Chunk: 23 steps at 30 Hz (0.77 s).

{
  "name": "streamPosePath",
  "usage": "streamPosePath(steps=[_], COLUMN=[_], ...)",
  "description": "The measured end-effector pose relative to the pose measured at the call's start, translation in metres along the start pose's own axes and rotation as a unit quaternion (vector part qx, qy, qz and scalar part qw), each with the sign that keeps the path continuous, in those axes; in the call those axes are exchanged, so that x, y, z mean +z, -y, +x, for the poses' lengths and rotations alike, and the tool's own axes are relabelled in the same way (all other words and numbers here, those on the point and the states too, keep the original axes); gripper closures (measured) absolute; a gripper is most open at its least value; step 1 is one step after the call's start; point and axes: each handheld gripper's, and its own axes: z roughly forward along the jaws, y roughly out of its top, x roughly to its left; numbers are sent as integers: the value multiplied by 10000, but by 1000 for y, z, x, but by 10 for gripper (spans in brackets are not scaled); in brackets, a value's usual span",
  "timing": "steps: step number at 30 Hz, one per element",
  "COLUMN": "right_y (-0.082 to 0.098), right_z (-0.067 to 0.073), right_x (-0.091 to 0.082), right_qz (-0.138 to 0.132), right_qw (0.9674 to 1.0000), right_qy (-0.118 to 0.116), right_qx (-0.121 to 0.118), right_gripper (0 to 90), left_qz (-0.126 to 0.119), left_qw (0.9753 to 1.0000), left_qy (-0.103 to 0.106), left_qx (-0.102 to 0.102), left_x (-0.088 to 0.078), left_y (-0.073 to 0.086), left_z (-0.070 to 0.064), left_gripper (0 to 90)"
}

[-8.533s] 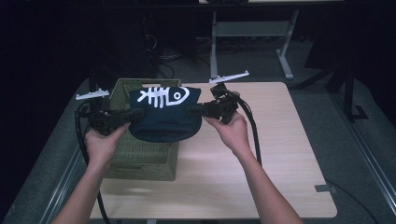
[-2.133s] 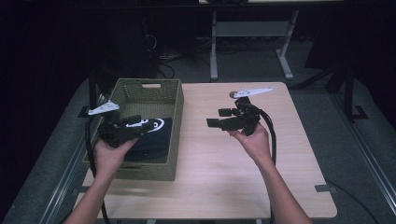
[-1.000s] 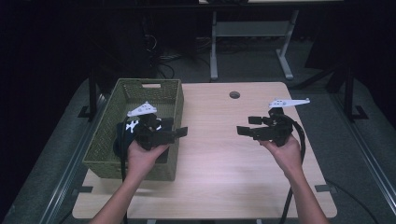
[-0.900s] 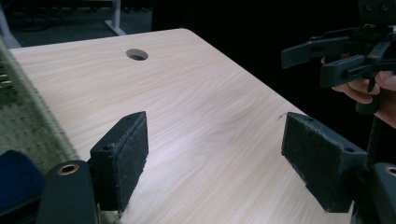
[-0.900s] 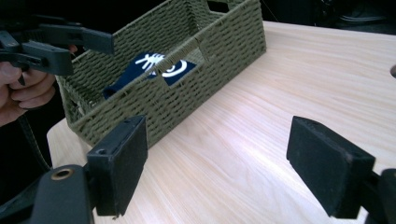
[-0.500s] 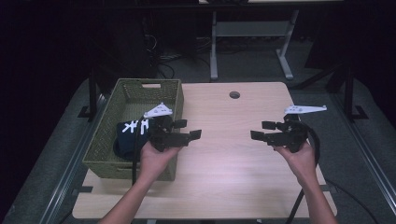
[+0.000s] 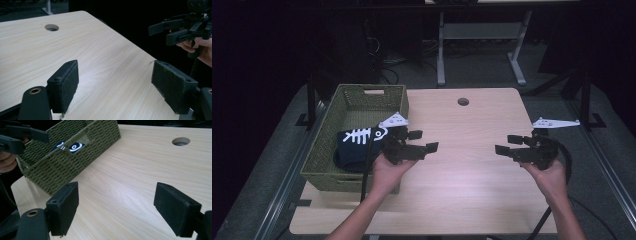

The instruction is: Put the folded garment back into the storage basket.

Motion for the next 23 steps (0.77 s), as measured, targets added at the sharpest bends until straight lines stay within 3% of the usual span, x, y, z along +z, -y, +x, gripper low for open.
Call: streamPosePath(steps=[14, 23], right_y=[20, 36], right_z=[-14, -19], right_x=[-25, -37], right_qz=[-87, -131], right_qw=[9995, 9992], right_qy=[259, 330], right_qx=[132, 203], right_gripper=[200, 195], left_qz=[126, 175], left_qw=[9997, 9989], left_qy=[174, 345], left_qx=[74, 280], left_x=[25, 36], left_y=[3, 13], left_z=[-20, -37], left_gripper=[214, 213])
